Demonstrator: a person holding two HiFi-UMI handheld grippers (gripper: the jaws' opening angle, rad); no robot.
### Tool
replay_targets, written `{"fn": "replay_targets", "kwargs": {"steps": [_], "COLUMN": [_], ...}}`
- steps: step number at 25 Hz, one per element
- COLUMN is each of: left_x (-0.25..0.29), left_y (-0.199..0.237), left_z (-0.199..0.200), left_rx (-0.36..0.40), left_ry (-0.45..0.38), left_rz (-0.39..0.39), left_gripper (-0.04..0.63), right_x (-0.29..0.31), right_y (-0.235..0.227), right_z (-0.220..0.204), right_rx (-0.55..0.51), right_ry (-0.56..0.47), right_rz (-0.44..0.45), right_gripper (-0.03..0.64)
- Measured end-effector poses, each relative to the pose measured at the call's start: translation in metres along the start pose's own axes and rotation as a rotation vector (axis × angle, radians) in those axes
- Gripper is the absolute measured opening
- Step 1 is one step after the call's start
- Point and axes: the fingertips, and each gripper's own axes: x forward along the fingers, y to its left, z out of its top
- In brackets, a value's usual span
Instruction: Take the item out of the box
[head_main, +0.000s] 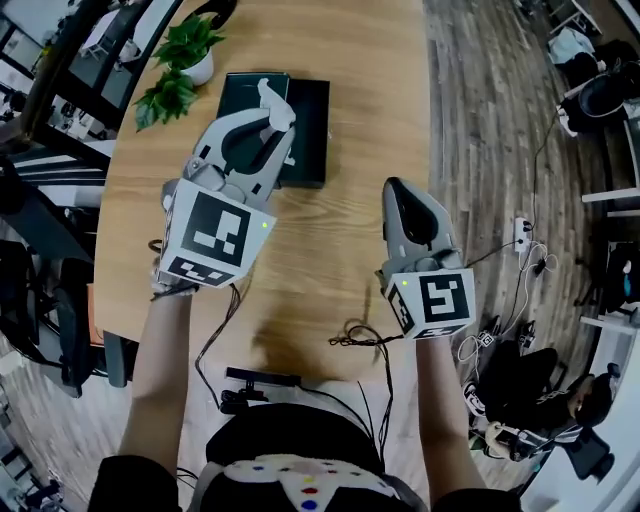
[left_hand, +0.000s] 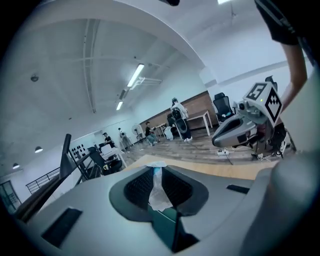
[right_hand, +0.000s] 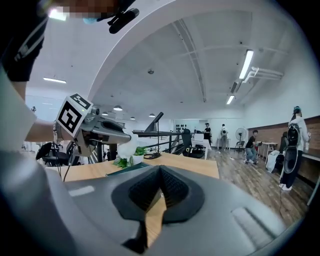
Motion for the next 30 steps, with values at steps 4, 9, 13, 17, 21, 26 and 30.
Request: {"fn": "replay_targets", "kwargs": {"steps": [4, 9, 13, 17, 21, 26, 30], "left_x": [-0.039, -0.082, -0.111, -0.138, -0.159, -0.183, -0.192], "left_y": [0.005, 0.005, -0.002, -0.01, -0.018, -0.029, -0.039], "left_z": [0.018, 0.035, 0.036, 0.034, 0.034, 0.022, 0.013], "left_rx": [-0.037, -0.079, -0.073, -0.088, -0.099, -0.099, -0.122], "left_ry": [-0.08, -0.16, -0.155, -0.144, -0.158, -0.153, -0.14], "left_rz": [0.037, 0.077, 0.094, 0.106, 0.091, 0.079, 0.071], "left_gripper": [0.057, 0.057, 0.057, 0.057, 0.057, 0.057, 0.057], "right_x": [-0.015, -0.036, -0.053, -0.069, -0.083, -0.098, -0.107], "right_y": [0.012, 0.029, 0.043, 0.056, 0.064, 0.075, 0.08], "right_z": [0.019, 0.037, 0.049, 0.062, 0.069, 0.063, 0.058], "right_rx": [-0.017, -0.029, -0.033, -0.056, -0.065, -0.043, -0.029], "right_ry": [-0.031, -0.062, -0.077, -0.095, -0.101, -0.084, -0.073], "right_rz": [-0.018, -0.024, -0.018, -0.013, -0.016, -0.018, -0.022], "right_gripper": [0.008, 0.008, 0.008, 0.008, 0.008, 0.008, 0.008]}}
